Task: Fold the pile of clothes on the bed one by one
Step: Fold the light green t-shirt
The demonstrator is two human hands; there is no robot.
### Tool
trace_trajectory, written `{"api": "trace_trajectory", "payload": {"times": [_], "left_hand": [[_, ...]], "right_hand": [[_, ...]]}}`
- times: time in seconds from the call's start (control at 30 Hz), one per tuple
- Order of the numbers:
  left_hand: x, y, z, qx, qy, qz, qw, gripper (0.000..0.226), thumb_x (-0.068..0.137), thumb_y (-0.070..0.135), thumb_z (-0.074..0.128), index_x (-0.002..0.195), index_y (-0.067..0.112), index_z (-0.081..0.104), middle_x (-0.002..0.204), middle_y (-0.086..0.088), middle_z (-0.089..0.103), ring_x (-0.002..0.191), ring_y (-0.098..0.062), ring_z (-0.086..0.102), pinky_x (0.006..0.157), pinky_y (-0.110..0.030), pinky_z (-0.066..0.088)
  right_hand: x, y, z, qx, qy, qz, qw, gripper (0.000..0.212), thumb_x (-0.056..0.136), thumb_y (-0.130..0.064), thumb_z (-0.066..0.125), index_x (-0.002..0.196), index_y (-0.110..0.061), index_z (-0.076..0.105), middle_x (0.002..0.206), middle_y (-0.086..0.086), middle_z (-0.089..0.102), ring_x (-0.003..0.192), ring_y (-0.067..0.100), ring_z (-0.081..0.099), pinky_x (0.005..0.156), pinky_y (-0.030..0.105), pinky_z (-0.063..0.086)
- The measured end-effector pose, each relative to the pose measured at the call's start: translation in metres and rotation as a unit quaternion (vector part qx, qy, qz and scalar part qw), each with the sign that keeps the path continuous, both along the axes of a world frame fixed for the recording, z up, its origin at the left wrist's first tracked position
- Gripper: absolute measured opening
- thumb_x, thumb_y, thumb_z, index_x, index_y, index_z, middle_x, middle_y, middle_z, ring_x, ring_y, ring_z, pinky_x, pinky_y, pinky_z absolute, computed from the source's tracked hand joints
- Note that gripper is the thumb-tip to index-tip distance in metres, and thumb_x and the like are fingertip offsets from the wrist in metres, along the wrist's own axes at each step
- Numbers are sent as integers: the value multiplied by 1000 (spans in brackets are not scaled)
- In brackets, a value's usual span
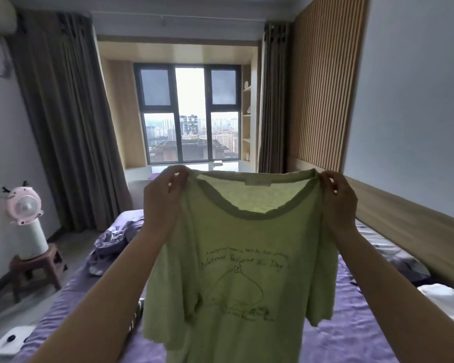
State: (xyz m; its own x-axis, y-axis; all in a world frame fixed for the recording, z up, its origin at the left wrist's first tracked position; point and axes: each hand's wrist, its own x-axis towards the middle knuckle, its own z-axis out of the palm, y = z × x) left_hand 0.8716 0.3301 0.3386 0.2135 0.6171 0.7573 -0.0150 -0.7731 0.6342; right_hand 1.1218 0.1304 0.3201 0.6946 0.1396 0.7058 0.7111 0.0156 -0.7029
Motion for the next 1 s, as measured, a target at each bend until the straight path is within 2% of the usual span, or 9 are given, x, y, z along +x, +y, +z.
{"api": "trace_trajectory", "payload": {"times": [0.07,0.17,0.3,0.37,0.47,0.53,0.63,0.8,1.0], "left_hand": [[-3,7,6,34,30,30,999,15,94,22,56,98,27,70,89,7,69,85,-15,63,79,-32,49],[-5,21,2,104,100,79,986,15,95,20,54,101,19,68,84,-5,69,75,-24,63,70,-34,47],[0,47,-20,246,278,143,918,23,88,7,59,108,18,60,86,-12,67,66,-34,65,57,-40,51],[9,62,-38,255,335,146,896,31,82,2,64,108,18,61,87,-11,63,60,-34,64,50,-37,49],[36,77,-77,209,368,155,893,15,86,11,65,101,13,67,88,-9,63,65,-33,65,48,-39,50],[61,85,-113,144,378,132,905,14,92,25,60,98,14,66,93,-6,66,76,-31,67,57,-41,52],[100,95,-175,17,423,103,900,23,95,37,52,101,18,63,101,0,66,91,-27,64,73,-40,50],[141,105,-279,-188,450,74,870,22,95,36,52,102,18,62,101,-4,70,97,-28,63,79,-39,49],[165,114,-373,-262,511,108,811,23,95,46,46,101,29,59,102,6,70,99,-23,63,69,-30,37]], "right_hand": [[3,-2,4,-24,-40,-10,999,22,98,-20,48,108,-10,64,92,-3,59,81,12,51,61,-2,32],[12,1,5,-66,-86,-26,994,23,97,-27,49,107,-15,65,87,-6,61,77,11,53,66,15,36],[37,15,-4,-137,-121,-38,983,21,95,-32,52,99,-16,64,74,0,62,65,17,53,62,27,37],[55,25,-18,-179,-103,-29,978,20,93,-37,54,91,-19,63,67,1,60,62,20,54,60,31,39],[83,46,-54,-241,-50,20,969,24,87,-43,60,77,-20,59,61,-3,56,59,17,52,56,30,36],[99,62,-87,-292,-12,87,952,26,85,-41,64,72,-20,59,60,-5,56,57,11,50,52,18,34],[124,84,-146,-374,25,183,909,21,86,-31,66,68,-22,59,60,-10,53,59,5,49,53,16,33],[158,114,-251,-440,132,236,856,19,89,-26,63,74,-15,62,63,-6,55,62,11,49,55,15,33],[184,141,-343,-467,212,225,828,20,92,-23,58,75,-11,57,70,2,57,69,19,51,58,25,28]]}}
